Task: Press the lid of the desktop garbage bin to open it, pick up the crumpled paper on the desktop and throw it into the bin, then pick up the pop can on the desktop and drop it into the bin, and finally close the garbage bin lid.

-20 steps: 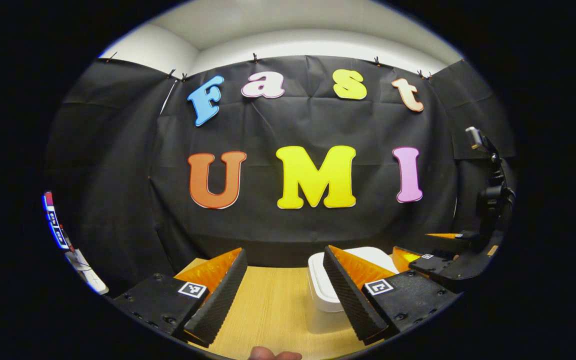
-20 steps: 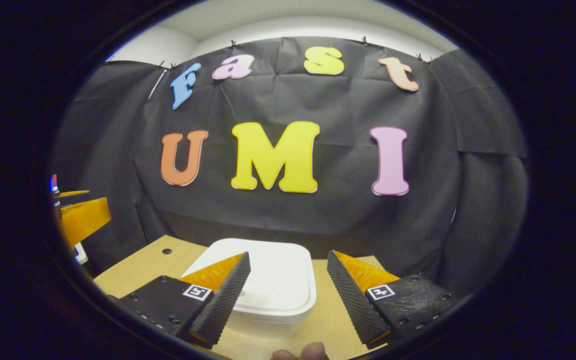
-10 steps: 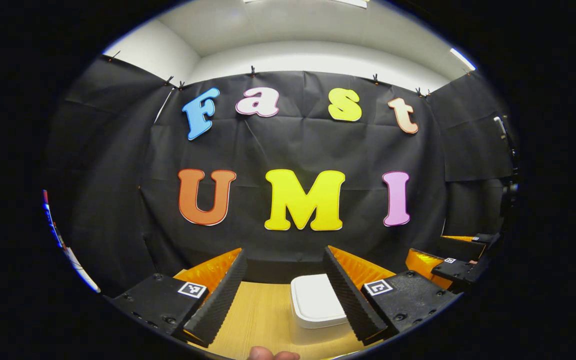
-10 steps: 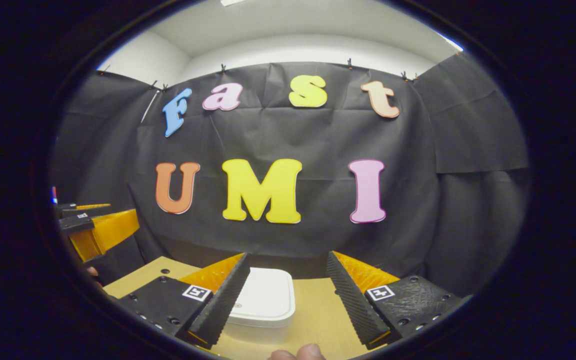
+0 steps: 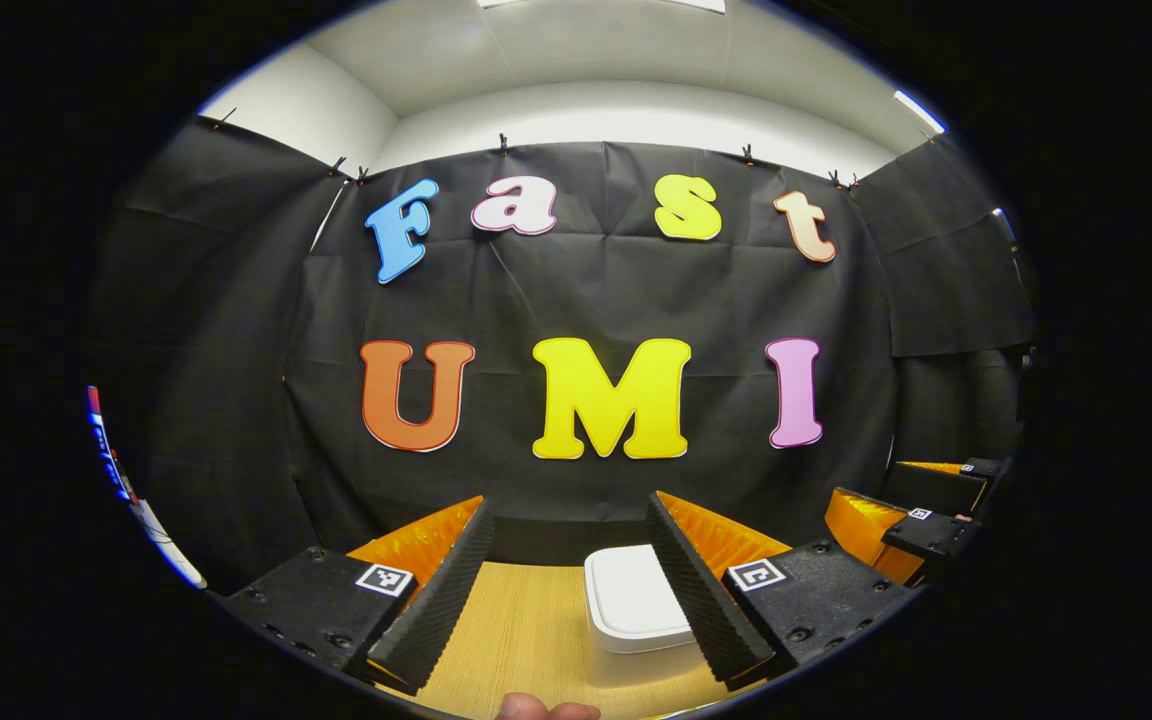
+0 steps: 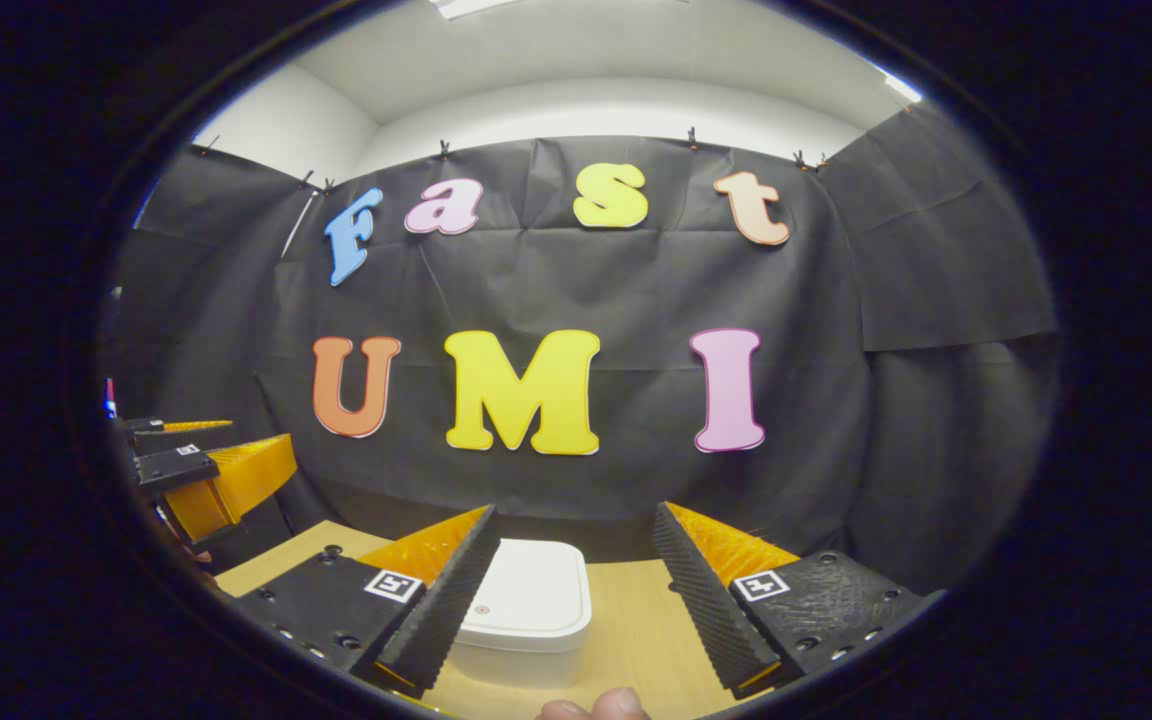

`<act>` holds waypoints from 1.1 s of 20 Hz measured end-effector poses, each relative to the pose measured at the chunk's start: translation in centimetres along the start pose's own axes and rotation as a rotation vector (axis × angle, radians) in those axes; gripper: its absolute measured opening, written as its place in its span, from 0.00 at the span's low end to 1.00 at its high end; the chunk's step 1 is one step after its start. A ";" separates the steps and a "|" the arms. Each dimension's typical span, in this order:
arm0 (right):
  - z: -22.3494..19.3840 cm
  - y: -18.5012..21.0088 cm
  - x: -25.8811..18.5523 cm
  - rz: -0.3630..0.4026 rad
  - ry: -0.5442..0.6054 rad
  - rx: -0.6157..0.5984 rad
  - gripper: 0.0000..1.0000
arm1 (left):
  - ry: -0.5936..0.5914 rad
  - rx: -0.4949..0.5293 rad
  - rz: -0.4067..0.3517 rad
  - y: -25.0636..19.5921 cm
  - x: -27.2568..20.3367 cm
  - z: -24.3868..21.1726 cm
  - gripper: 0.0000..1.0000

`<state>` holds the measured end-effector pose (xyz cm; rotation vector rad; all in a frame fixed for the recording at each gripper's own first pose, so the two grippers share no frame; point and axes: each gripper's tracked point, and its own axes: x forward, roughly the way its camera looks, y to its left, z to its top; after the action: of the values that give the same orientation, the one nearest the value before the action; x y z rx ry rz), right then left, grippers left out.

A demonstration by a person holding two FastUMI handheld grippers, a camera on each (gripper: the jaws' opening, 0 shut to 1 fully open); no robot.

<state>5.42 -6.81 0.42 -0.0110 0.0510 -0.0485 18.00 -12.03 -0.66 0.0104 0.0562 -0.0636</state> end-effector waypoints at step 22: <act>-0.1 0.4 1.1 0.024 0.015 -0.012 0.97 | 0.040 0.016 0.024 0.1 0.9 -1.4 0.98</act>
<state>6.54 -6.49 0.28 -0.0224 0.0660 -0.0241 18.83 -11.96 -2.15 0.0280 0.0954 -0.0402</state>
